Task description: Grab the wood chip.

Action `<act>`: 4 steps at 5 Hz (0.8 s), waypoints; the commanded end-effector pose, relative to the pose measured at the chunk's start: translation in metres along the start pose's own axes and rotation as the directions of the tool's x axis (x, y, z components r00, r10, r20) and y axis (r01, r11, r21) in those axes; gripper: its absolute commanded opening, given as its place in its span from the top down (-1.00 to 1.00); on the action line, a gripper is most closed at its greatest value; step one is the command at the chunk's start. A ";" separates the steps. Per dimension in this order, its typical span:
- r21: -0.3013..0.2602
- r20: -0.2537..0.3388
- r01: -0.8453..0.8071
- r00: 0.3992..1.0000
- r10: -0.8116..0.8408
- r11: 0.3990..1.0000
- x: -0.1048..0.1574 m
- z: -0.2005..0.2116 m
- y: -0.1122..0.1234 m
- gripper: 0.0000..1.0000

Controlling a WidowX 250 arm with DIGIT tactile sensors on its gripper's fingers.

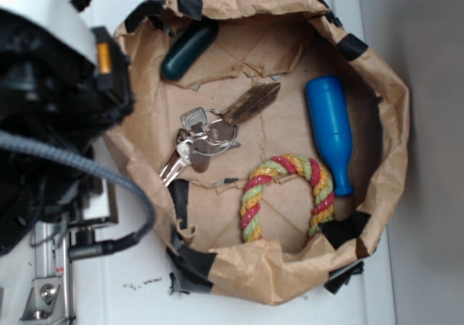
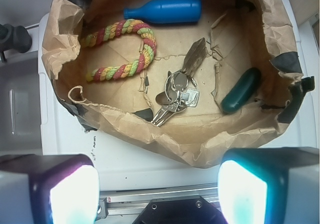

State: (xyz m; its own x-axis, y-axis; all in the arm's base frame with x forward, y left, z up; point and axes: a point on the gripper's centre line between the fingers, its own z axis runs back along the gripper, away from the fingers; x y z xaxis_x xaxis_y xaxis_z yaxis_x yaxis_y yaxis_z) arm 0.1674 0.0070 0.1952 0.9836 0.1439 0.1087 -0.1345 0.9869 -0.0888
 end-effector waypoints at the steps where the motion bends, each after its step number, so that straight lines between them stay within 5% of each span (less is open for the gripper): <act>1: 0.111 0.009 -0.477 0.877 0.480 0.872 0.088 -0.083 0.038 -1.00; 2: 0.151 0.072 -0.597 0.801 0.594 0.788 0.091 -0.114 0.054 -1.00; 3: 0.188 0.096 -0.593 0.805 0.586 0.783 0.079 -0.134 0.077 -1.00; 4: 0.156 0.093 -0.571 0.821 0.564 0.806 0.086 -0.156 0.083 -1.00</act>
State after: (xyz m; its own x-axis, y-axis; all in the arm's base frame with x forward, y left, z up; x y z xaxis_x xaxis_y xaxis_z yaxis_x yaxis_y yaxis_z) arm 0.2612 0.0735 0.0346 0.7424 0.6625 0.0993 -0.6680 0.7433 0.0349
